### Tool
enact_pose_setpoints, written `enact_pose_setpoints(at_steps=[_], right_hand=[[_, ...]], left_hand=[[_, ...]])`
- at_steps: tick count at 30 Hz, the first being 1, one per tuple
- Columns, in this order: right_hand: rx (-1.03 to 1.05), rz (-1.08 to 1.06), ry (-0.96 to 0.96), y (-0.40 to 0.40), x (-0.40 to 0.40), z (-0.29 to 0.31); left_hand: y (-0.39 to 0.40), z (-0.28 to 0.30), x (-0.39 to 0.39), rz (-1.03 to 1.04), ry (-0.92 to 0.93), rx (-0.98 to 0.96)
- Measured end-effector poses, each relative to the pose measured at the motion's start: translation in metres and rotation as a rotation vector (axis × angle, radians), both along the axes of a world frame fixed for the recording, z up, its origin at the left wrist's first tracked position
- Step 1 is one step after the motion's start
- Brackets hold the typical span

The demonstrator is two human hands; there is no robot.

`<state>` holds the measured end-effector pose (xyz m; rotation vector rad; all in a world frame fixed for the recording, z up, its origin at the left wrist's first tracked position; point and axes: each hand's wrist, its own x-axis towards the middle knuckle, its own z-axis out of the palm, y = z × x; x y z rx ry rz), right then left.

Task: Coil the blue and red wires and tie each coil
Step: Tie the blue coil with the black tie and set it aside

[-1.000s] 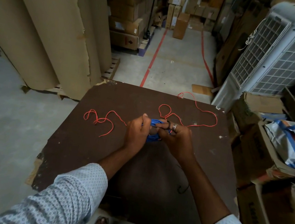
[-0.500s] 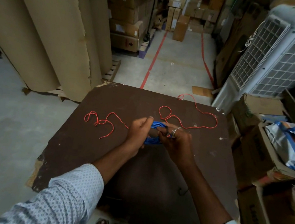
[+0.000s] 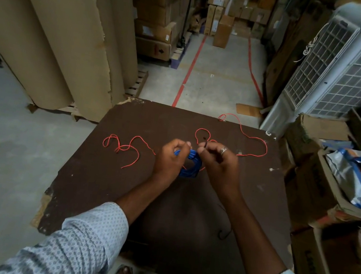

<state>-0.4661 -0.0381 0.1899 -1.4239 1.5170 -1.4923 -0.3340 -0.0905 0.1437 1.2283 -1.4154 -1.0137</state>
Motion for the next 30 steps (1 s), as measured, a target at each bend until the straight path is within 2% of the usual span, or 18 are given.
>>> enact_pose_setpoints(at_steps=[2, 4, 12, 16, 19, 21, 27, 30], right_hand=[[0.086, 0.015, -0.208, -0.003, 0.003, 0.011], [0.114, 0.032, -0.249, -0.007, 0.0, 0.018], [0.213, 0.074, -0.227, -0.016, -0.012, 0.031], [0.308, 0.036, -0.091, -0.021, -0.024, 0.029], [0.307, 0.01, -0.01, -0.021, -0.029, 0.032], [0.314, 0.02, -0.1, -0.019, -0.029, 0.039], [0.445, 0.119, -0.574, -0.019, -0.026, 0.055], [0.459, 0.135, -0.608, -0.021, -0.026, 0.054]], left_hand=[[-0.001, 0.004, -0.001, -0.021, -0.042, -0.036], [0.0, 0.009, -0.002, -0.028, -0.099, -0.077], [-0.001, 0.018, -0.003, 0.008, -0.161, -0.256], [-0.004, 0.018, -0.001, 0.043, -0.186, -0.28], [-0.006, 0.016, 0.002, 0.071, -0.223, -0.286], [-0.006, 0.016, 0.003, 0.074, -0.254, -0.303], [-0.002, 0.019, 0.001, 0.074, -0.32, -0.33], [-0.001, 0.021, 0.001, 0.069, -0.321, -0.359]])
